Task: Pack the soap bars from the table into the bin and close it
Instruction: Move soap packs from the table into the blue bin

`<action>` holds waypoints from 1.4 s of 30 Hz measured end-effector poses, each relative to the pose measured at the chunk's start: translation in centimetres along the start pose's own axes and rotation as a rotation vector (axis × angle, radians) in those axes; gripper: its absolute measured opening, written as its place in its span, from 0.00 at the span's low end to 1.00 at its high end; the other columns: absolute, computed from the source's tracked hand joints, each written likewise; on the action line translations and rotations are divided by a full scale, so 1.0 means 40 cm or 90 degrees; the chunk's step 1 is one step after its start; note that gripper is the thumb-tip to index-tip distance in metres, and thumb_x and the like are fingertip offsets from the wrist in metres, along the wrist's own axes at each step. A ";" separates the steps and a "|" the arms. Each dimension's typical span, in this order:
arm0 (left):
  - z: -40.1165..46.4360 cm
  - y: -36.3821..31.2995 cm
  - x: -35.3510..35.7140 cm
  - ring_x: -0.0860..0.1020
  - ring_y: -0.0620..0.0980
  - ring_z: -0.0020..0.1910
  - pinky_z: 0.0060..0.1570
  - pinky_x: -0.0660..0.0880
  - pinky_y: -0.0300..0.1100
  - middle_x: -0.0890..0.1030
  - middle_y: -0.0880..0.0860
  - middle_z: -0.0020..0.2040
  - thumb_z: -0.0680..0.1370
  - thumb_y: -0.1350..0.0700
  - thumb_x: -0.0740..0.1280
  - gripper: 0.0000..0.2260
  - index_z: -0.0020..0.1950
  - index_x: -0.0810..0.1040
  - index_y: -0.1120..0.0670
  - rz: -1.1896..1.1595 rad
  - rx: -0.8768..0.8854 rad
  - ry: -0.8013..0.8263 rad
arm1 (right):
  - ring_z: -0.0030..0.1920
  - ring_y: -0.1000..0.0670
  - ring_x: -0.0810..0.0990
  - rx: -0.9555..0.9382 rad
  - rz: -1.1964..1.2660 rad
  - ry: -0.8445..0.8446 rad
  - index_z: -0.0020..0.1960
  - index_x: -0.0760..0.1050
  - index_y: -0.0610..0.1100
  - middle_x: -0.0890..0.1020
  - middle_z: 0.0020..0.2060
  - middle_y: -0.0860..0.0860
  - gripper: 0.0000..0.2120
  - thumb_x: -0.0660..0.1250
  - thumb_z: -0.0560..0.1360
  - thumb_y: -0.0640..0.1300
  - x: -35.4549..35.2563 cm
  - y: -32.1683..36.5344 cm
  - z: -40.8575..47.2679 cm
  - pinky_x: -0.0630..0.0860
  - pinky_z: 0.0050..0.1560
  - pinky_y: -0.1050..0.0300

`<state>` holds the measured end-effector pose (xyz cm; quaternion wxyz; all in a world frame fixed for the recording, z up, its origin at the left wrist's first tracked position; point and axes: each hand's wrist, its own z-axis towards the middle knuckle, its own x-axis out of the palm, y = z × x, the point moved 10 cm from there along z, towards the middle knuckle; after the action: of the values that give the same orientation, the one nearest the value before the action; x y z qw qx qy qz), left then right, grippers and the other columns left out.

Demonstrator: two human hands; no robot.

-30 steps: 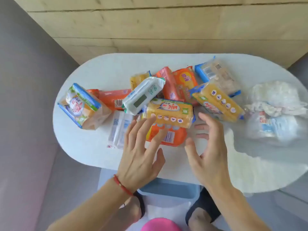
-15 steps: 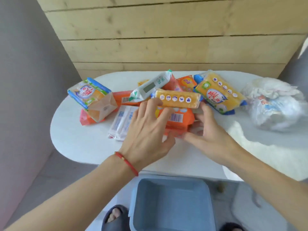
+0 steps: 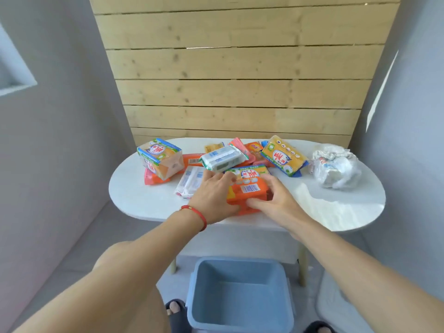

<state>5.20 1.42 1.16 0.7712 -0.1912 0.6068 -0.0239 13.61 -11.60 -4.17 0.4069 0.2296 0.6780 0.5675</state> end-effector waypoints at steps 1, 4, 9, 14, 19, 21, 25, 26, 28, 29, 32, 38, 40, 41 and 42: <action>0.007 0.002 0.000 0.68 0.58 0.64 0.56 0.65 0.42 0.77 0.55 0.64 0.68 0.44 0.75 0.32 0.69 0.72 0.53 -0.001 -0.015 0.030 | 0.56 0.60 0.83 0.003 -0.004 0.004 0.73 0.68 0.53 0.83 0.59 0.56 0.35 0.79 0.71 0.41 -0.004 0.006 -0.001 0.79 0.59 0.58; 0.022 0.005 -0.019 0.78 0.54 0.55 0.49 0.75 0.44 0.83 0.53 0.54 0.66 0.45 0.77 0.23 0.58 0.81 0.52 -0.042 -0.029 0.069 | 0.57 0.56 0.82 0.005 -0.022 -0.010 0.72 0.72 0.53 0.83 0.60 0.54 0.31 0.78 0.72 0.43 -0.014 0.038 0.004 0.79 0.61 0.53; 0.012 0.084 -0.057 0.82 0.44 0.43 0.42 0.79 0.39 0.85 0.45 0.43 0.65 0.41 0.77 0.17 0.49 0.85 0.49 -0.235 -0.120 0.086 | 0.51 0.60 0.84 -0.003 0.103 -0.036 0.60 0.80 0.54 0.86 0.52 0.59 0.11 0.69 0.79 0.53 -0.010 0.092 0.026 0.77 0.51 0.59; -0.024 0.202 -0.185 0.85 0.50 0.51 0.57 0.81 0.51 0.86 0.49 0.51 0.70 0.43 0.75 0.18 0.57 0.85 0.49 -0.414 -0.190 0.021 | 0.54 0.53 0.82 -0.088 0.040 -0.059 0.57 0.82 0.49 0.86 0.52 0.52 0.18 0.58 0.78 0.55 0.040 0.175 0.052 0.76 0.57 0.52; -0.148 0.406 -0.290 0.86 0.54 0.47 0.55 0.81 0.53 0.88 0.53 0.46 0.70 0.41 0.73 0.17 0.52 0.85 0.49 -0.472 -0.335 -0.193 | 0.62 0.45 0.77 -0.310 -0.311 -0.030 0.58 0.82 0.42 0.82 0.58 0.46 0.13 0.68 0.74 0.36 0.245 0.294 0.091 0.72 0.63 0.52; -0.200 0.476 -0.296 0.86 0.56 0.50 0.58 0.80 0.56 0.87 0.55 0.48 0.67 0.41 0.73 0.20 0.54 0.84 0.50 -0.501 -0.410 -0.245 | 0.69 0.41 0.72 -0.342 -0.381 0.003 0.66 0.78 0.42 0.77 0.66 0.43 0.21 0.69 0.73 0.39 0.350 0.339 0.132 0.67 0.68 0.51; -0.268 0.562 -0.284 0.84 0.59 0.53 0.61 0.78 0.58 0.85 0.59 0.54 0.63 0.40 0.73 0.29 0.60 0.82 0.53 -0.510 -0.508 -0.258 | 0.75 0.37 0.62 -0.301 -0.488 0.054 0.79 0.63 0.49 0.64 0.76 0.41 0.37 0.69 0.73 0.55 0.519 0.377 0.232 0.62 0.72 0.46; -0.278 0.575 -0.280 0.85 0.58 0.51 0.59 0.79 0.57 0.86 0.60 0.52 0.64 0.41 0.73 0.26 0.57 0.83 0.54 -0.507 -0.523 -0.248 | 0.72 0.37 0.64 -0.280 -0.524 0.064 0.79 0.61 0.51 0.64 0.75 0.41 0.38 0.69 0.73 0.57 0.548 0.370 0.250 0.65 0.69 0.45; -0.291 0.591 -0.265 0.84 0.56 0.42 0.52 0.80 0.53 0.87 0.62 0.48 0.66 0.46 0.74 0.19 0.51 0.84 0.57 -0.530 -0.546 -0.221 | 0.67 0.37 0.68 -0.244 -0.555 0.060 0.78 0.62 0.51 0.68 0.70 0.42 0.37 0.68 0.73 0.59 0.574 0.348 0.266 0.69 0.64 0.45; -0.294 0.596 -0.258 0.83 0.56 0.39 0.50 0.81 0.53 0.86 0.63 0.48 0.69 0.49 0.75 0.17 0.50 0.84 0.59 -0.542 -0.555 -0.204 | 0.65 0.37 0.69 -0.240 -0.545 0.041 0.77 0.63 0.51 0.70 0.67 0.41 0.35 0.68 0.74 0.58 0.573 0.345 0.269 0.69 0.63 0.45; -0.299 0.588 -0.232 0.82 0.56 0.37 0.50 0.82 0.55 0.86 0.66 0.48 0.69 0.56 0.77 0.15 0.50 0.84 0.65 -0.557 -0.579 -0.143 | 0.62 0.37 0.71 -0.223 -0.477 -0.014 0.73 0.68 0.48 0.74 0.60 0.40 0.30 0.69 0.73 0.54 0.545 0.344 0.266 0.70 0.62 0.46; -0.281 0.497 -0.218 0.85 0.51 0.34 0.43 0.83 0.47 0.88 0.57 0.39 0.55 0.52 0.76 0.20 0.45 0.87 0.56 -0.487 -0.532 -0.056 | 0.48 0.51 0.80 -0.182 -0.139 -0.140 0.48 0.81 0.54 0.84 0.43 0.56 0.14 0.68 0.70 0.62 0.374 0.367 0.165 0.75 0.48 0.53; -0.267 0.458 -0.219 0.86 0.48 0.37 0.42 0.84 0.45 0.88 0.50 0.39 0.54 0.49 0.77 0.22 0.47 0.87 0.50 -0.442 -0.485 -0.049 | 0.36 0.54 0.77 -0.122 -0.024 -0.164 0.33 0.75 0.50 0.80 0.29 0.54 0.17 0.68 0.68 0.63 0.299 0.336 0.127 0.71 0.38 0.54; -0.261 0.431 -0.211 0.86 0.47 0.38 0.43 0.85 0.46 0.88 0.48 0.39 0.54 0.47 0.77 0.21 0.46 0.86 0.47 -0.429 -0.460 -0.042 | 0.32 0.51 0.78 -0.070 0.050 -0.153 0.31 0.74 0.46 0.79 0.26 0.51 0.20 0.68 0.67 0.63 0.269 0.307 0.110 0.72 0.38 0.54; -0.255 0.400 -0.198 0.86 0.46 0.39 0.44 0.85 0.46 0.88 0.47 0.40 0.54 0.46 0.77 0.20 0.45 0.86 0.45 -0.422 -0.436 -0.036 | 0.30 0.48 0.79 -0.018 0.127 -0.131 0.29 0.75 0.44 0.78 0.23 0.48 0.21 0.69 0.66 0.62 0.247 0.278 0.093 0.74 0.39 0.53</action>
<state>-9.63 15.67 1.38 0.6311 -0.6180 0.4647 -0.0616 9.39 1.00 3.49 0.4191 0.3473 0.5980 0.5883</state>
